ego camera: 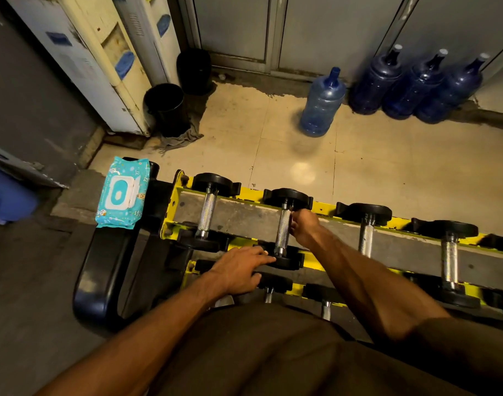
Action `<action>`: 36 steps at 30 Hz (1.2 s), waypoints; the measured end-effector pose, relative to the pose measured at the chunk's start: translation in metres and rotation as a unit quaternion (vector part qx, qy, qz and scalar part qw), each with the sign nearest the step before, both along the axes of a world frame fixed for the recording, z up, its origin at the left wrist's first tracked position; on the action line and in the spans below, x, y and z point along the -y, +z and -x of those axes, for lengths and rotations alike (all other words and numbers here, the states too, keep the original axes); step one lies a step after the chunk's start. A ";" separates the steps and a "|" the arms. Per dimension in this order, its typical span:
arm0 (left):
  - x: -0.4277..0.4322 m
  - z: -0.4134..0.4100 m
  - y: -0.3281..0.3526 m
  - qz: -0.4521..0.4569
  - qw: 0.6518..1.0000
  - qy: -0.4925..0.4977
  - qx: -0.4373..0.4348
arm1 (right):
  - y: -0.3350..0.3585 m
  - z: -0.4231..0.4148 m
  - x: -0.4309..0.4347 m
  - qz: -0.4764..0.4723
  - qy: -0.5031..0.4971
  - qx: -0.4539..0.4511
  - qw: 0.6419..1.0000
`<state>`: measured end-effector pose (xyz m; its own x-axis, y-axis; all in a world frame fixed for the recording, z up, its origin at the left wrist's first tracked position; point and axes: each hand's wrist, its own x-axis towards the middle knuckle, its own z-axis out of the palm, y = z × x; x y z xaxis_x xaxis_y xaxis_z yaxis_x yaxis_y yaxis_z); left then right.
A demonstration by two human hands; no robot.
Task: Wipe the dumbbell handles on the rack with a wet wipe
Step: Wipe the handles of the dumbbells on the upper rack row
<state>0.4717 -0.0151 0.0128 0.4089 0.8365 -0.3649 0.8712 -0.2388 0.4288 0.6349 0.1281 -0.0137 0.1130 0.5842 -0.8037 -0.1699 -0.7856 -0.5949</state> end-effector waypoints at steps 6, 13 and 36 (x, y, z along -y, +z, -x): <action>-0.001 0.002 -0.002 0.000 1.000 0.015 0.020 | 0.003 -0.022 0.018 0.053 0.119 -0.088 0.988; -0.004 0.003 -0.003 0.013 0.999 0.028 0.035 | 0.011 -0.027 0.018 -0.055 0.215 0.160 0.962; 0.002 0.000 -0.005 0.020 0.999 0.010 0.023 | 0.046 0.034 0.009 -0.291 0.830 0.456 0.138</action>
<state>0.4714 -0.0174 0.0073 0.4103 0.8295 -0.3788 0.8542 -0.2042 0.4781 0.6007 0.1194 0.0325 -0.6651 0.3496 -0.6599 0.3112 0.9330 0.1807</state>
